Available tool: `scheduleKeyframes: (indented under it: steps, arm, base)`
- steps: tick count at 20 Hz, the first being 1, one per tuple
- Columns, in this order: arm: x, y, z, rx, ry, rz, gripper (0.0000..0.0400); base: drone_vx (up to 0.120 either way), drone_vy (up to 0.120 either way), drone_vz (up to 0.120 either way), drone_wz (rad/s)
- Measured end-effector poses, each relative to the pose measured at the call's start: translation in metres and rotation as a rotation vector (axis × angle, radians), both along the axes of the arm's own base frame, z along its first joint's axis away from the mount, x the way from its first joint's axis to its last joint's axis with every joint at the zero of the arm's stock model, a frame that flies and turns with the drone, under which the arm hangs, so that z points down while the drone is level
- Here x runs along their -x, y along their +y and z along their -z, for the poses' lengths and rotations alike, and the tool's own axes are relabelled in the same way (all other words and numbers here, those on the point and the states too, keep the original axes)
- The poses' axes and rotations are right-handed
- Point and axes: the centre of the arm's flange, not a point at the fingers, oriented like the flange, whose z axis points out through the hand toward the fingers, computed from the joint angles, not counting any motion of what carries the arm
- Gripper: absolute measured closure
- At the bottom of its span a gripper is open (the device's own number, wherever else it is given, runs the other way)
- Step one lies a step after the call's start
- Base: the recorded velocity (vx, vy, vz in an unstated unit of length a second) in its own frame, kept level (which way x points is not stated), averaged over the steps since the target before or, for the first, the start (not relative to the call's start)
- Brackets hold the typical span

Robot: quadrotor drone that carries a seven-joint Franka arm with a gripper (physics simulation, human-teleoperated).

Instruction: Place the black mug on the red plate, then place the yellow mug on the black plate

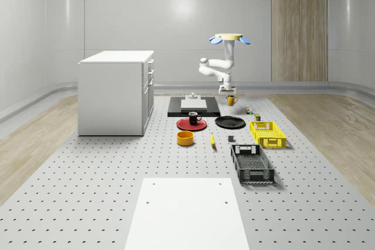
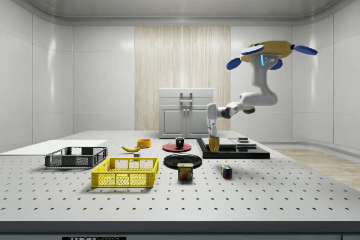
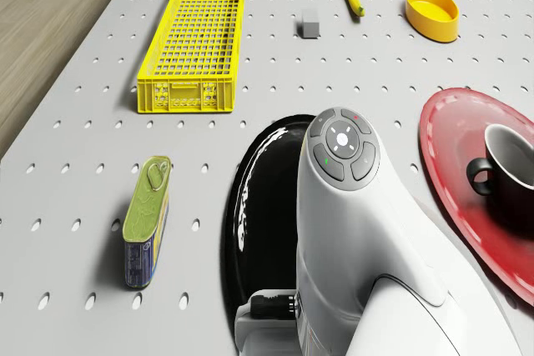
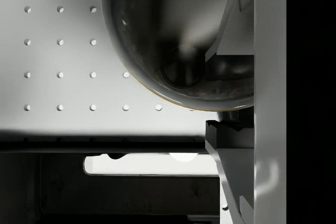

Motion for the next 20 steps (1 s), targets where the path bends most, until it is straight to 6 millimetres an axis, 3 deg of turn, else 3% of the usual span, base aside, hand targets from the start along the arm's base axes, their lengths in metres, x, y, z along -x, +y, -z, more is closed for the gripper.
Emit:
scheduleKeyframes:
  steps: [4,10,20]
  arm:
    - [0.0000,0.0000,0.0000,0.000,0.000,0.000,0.0292]
    - [0.0000,0.0000,0.0000,0.000,0.000,0.000,0.0292]
    - [0.0000,0.0000,0.0000,0.000,0.000,0.000,0.0292]
  base:
    - [0.120,-0.050,0.000,0.000]
    - [0.120,0.000,-0.107,0.000]
    - [0.120,0.000,0.000,0.000]
